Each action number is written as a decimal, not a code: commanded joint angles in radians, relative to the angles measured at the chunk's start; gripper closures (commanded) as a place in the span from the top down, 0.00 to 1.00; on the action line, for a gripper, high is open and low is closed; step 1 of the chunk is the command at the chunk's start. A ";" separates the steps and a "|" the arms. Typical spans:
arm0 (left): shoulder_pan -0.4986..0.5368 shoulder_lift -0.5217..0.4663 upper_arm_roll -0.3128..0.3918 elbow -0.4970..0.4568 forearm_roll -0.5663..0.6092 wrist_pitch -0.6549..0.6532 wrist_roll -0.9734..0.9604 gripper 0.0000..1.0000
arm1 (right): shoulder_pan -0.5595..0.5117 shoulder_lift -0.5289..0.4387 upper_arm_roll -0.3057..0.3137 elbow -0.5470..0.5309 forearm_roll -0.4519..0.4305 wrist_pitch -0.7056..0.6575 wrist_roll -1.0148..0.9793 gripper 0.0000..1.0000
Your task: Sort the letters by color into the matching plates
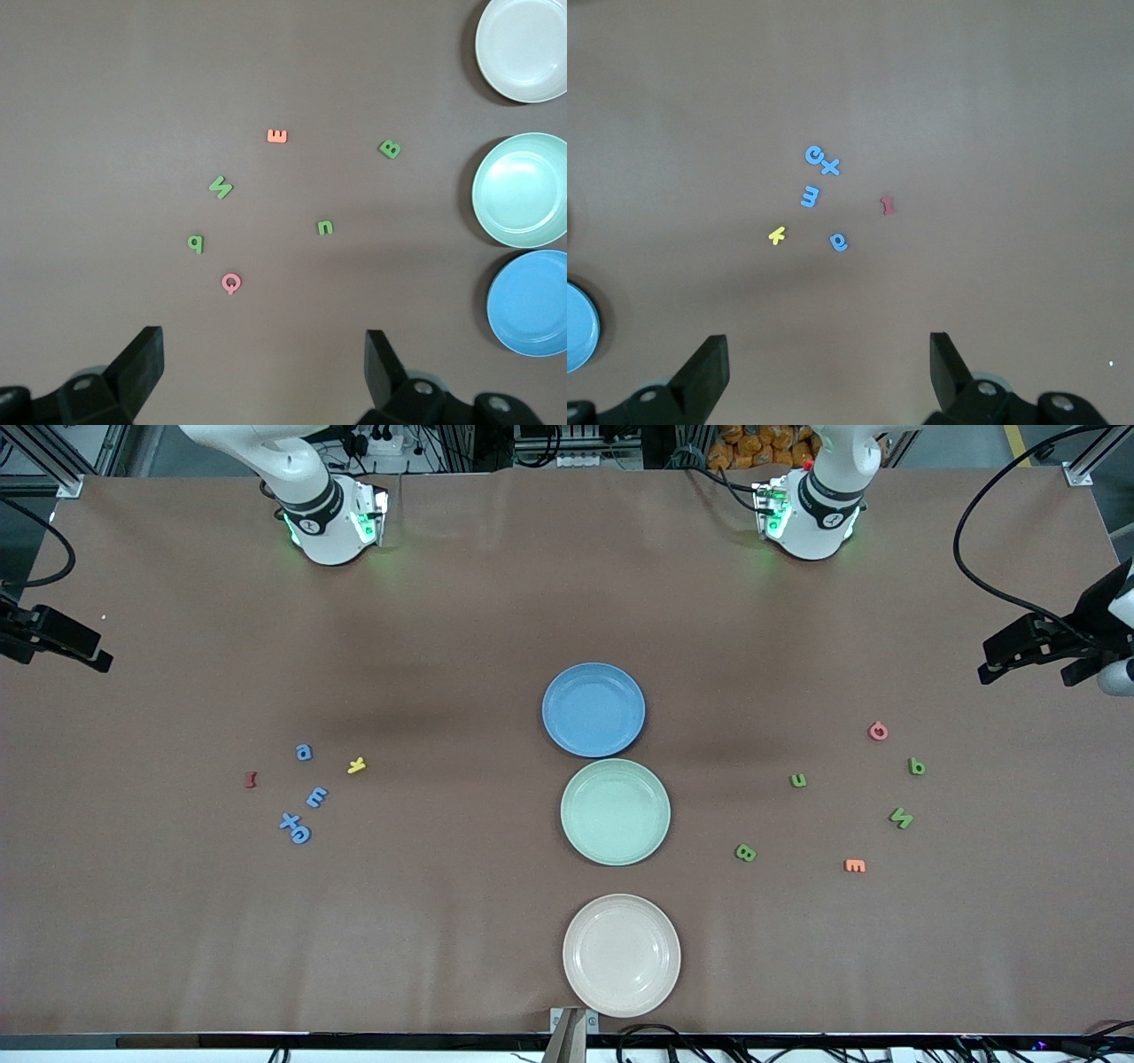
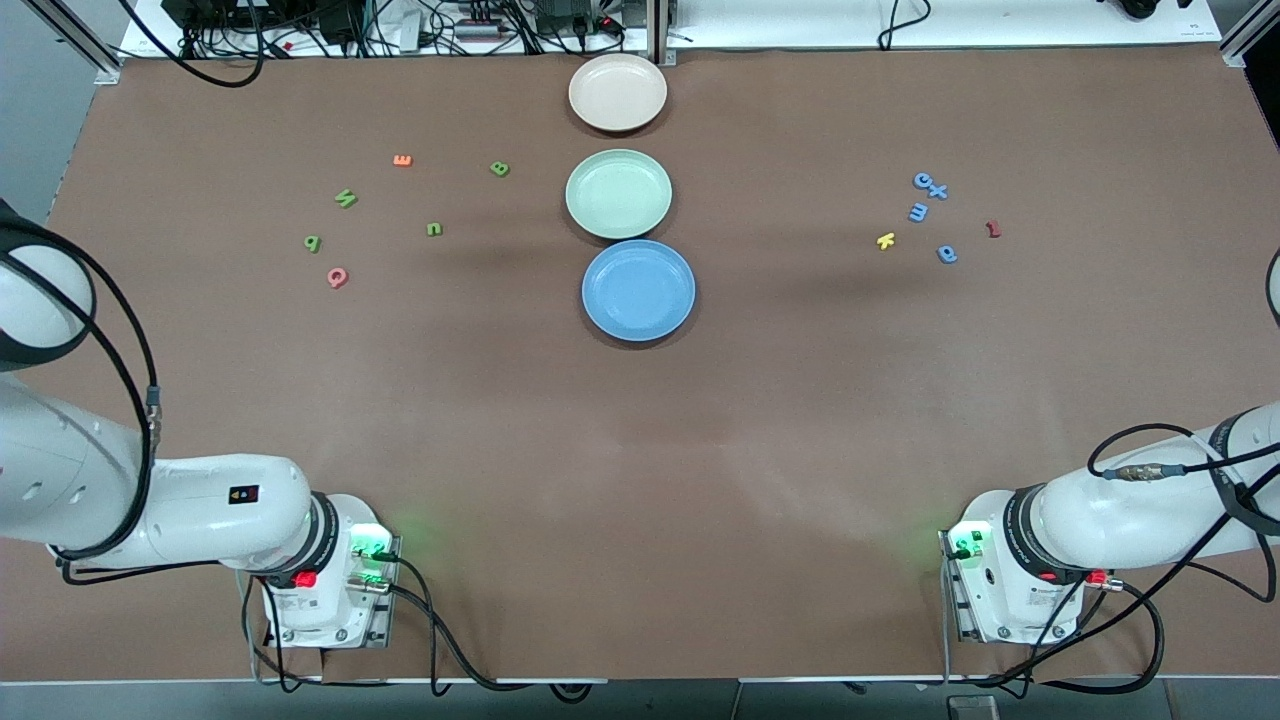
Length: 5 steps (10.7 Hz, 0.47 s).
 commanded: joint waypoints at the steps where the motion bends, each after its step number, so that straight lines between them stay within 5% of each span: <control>1: 0.003 0.002 0.003 0.010 -0.010 -0.001 0.021 1.00 | 0.001 -0.004 0.003 0.000 -0.017 -0.005 0.016 1.00; 5: -0.003 0.100 0.002 -0.002 -0.014 0.040 0.021 1.00 | 0.001 0.001 0.004 -0.009 -0.016 0.011 0.016 1.00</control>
